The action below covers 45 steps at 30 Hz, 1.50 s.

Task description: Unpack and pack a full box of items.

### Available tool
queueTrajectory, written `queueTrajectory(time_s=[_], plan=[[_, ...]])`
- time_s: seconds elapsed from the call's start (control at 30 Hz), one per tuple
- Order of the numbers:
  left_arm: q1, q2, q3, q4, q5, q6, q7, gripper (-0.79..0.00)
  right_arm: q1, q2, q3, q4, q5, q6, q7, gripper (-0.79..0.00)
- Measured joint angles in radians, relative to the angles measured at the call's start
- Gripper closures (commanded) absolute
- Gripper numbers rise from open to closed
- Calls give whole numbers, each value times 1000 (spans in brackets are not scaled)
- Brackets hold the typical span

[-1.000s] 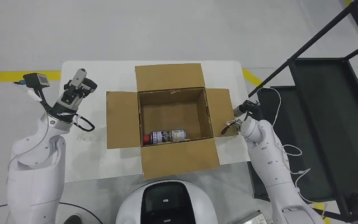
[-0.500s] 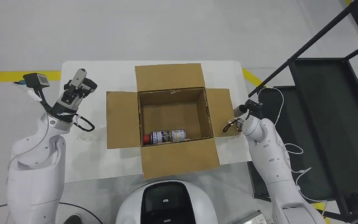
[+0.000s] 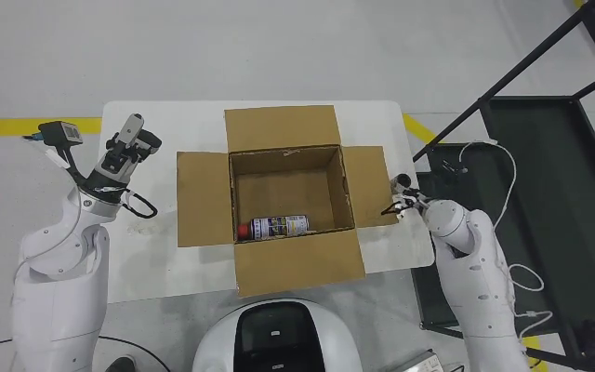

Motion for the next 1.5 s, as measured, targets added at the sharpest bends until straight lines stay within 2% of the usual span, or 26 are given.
queueTrajectory(time_s=[0.13, 0.33, 0.6, 0.8, 1.23, 1.33, 1.5], plan=[[0, 0, 0, 0, 0, 0, 0, -785, -26, -2, 0, -88, 44, -46, -48, -785], [0, 0, 0, 0, 0, 0, 0, -785, -57, -4, -58, -223, 64, -173, -103, -785], [0, 0, 0, 0, 0, 0, 0, -785, -71, 4, -188, -350, 3, -381, -20, -785], [0, 0, 0, 0, 0, 0, 0, -785, -26, 7, -277, -343, -48, -502, -5, -785], [0, 0, 0, 0, 0, 0, 0, -785, -23, 8, -285, -334, -53, -519, -7, -785], [0, 0, 0, 0, 0, 0, 0, -785, 14, 13, -320, -308, -88, -627, 37, -785], [0, 0, 0, 0, 0, 0, 0, -785, 162, 14, -415, -209, -82, -807, 169, -785]])
